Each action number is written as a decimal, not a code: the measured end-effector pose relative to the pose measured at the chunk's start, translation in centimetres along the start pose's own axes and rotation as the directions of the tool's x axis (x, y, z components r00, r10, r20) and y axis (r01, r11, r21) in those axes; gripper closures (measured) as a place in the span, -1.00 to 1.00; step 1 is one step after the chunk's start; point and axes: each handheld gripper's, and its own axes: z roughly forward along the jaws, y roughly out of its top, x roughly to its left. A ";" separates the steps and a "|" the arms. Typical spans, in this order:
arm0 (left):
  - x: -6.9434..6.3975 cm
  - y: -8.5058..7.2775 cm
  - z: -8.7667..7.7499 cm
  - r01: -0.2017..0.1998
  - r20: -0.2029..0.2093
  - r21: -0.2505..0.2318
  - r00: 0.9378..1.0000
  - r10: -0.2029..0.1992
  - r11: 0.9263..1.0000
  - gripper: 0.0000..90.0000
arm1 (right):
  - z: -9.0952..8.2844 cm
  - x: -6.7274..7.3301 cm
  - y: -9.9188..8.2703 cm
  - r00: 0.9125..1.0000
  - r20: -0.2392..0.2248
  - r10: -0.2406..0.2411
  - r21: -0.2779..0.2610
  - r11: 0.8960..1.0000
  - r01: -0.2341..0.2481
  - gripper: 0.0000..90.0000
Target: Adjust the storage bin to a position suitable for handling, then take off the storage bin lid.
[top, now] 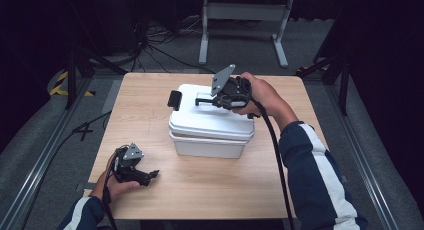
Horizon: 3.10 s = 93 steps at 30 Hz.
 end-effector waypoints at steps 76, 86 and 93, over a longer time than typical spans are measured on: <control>0.0 0.0 -0.1 0.001 -0.003 0.002 1.000 -0.001 1.000 -0.97 | -13.2 0.8 -16.1 0.955 0.190 0.229 0.026 0.971 -0.238 0.87; 0.0 0.0 -0.1 0.001 -0.003 0.002 1.000 -0.001 1.000 -0.97 | -13.9 1.3 -18.4 0.944 0.200 0.263 0.027 0.961 -0.274 0.87; 0.0 0.0 -0.1 0.000 -0.003 0.002 1.000 0.000 1.000 -0.97 | -13.3 1.4 -19.5 0.940 0.199 0.276 0.044 0.956 -0.290 0.87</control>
